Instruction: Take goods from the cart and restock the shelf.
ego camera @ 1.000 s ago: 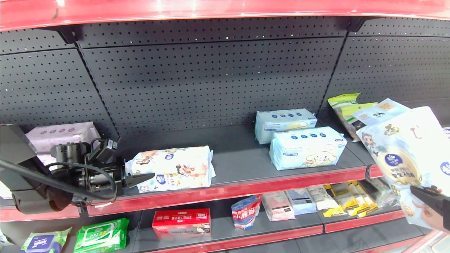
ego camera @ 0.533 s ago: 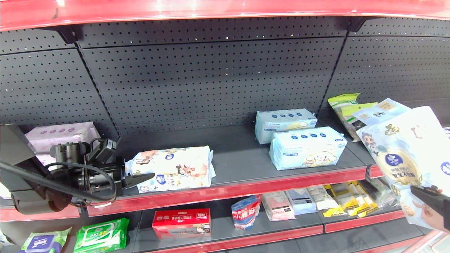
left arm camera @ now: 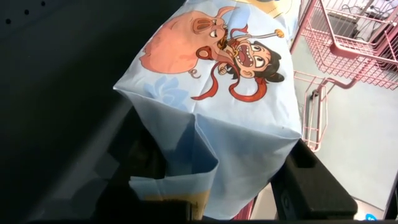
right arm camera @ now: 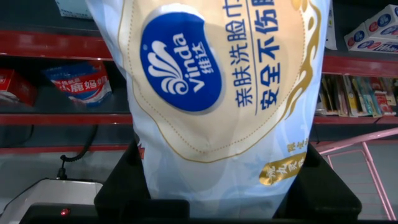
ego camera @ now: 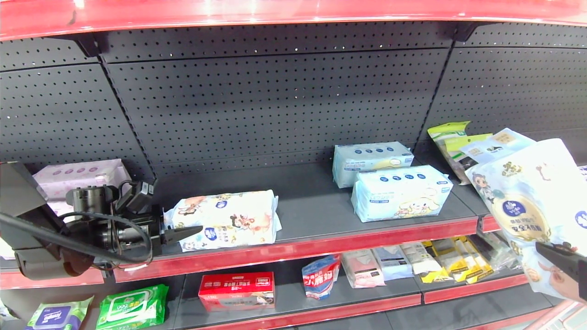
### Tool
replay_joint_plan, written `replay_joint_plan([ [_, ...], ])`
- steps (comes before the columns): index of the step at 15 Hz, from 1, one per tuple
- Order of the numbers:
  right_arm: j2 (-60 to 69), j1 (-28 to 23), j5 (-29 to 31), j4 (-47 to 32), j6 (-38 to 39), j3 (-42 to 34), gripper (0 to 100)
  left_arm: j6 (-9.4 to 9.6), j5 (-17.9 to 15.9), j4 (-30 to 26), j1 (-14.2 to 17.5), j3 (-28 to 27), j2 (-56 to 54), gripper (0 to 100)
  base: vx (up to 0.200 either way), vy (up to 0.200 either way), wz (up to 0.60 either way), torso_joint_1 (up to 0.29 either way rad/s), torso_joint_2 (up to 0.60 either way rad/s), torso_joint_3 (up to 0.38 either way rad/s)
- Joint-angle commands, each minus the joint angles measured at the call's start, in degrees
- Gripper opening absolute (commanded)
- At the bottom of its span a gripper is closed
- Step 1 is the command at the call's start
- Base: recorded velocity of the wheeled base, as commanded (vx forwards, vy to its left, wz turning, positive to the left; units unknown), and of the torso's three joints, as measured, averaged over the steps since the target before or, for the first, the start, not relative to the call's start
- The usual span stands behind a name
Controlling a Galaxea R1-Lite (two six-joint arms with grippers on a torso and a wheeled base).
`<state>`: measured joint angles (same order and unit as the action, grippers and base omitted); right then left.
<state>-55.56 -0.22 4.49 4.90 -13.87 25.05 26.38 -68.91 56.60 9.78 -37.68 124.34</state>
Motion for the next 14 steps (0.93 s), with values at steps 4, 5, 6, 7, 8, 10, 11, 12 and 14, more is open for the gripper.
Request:
replay_joint_plan([
  [4,-0.3,0.0,0.0,0.0,0.0,0.0,0,-0.19,1.0,0.1,0.1,-0.2,-0.2,0,0.000,0.000,0.00,0.000,0.00,0.000],
  [5,-0.3,0.0,0.0,0.0,0.0,0.0,0,-0.28,1.0,0.4,0.1,-0.2,-0.2,0,0.000,0.000,0.00,0.000,0.00,0.000],
  [6,-0.3,0.0,0.0,0.0,0.0,0.0,0,-0.36,1.0,0.4,0.1,0.1,-0.2,0,0.000,0.000,0.00,0.000,0.00,0.000],
  [7,-0.3,0.0,0.0,0.0,0.0,0.0,0,-0.28,1.0,0.5,0.1,0.2,-0.2,0,0.000,0.000,0.00,0.000,0.00,0.000],
  [8,-0.4,0.0,0.0,0.0,0.0,0.0,0,-0.28,0.9,0.5,0.1,0.1,-0.2,0,0.000,0.000,0.00,0.000,0.00,0.000],
  [10,-0.4,0.0,0.0,0.1,0.0,0.0,0,-0.19,0.2,0.5,0.1,0.1,-0.2,0,0.000,0.000,0.00,0.000,0.00,0.000],
  [11,-0.4,0.0,0.0,0.1,0.0,0.1,0,-0.19,0.2,0.5,0.0,0.2,-0.2,0,0.000,0.000,0.00,0.000,0.00,0.000],
  [12,-0.4,0.0,0.0,0.1,0.0,0.1,0,-0.19,0.1,0.5,0.1,0.2,-0.2,0,0.000,0.000,0.00,0.000,0.00,0.000],
  [14,-0.4,0.0,0.0,0.1,0.0,0.0,0,-0.19,-0.4,0.5,0.1,0.1,-0.2,0,0.000,0.000,0.00,0.000,0.00,0.000],
])
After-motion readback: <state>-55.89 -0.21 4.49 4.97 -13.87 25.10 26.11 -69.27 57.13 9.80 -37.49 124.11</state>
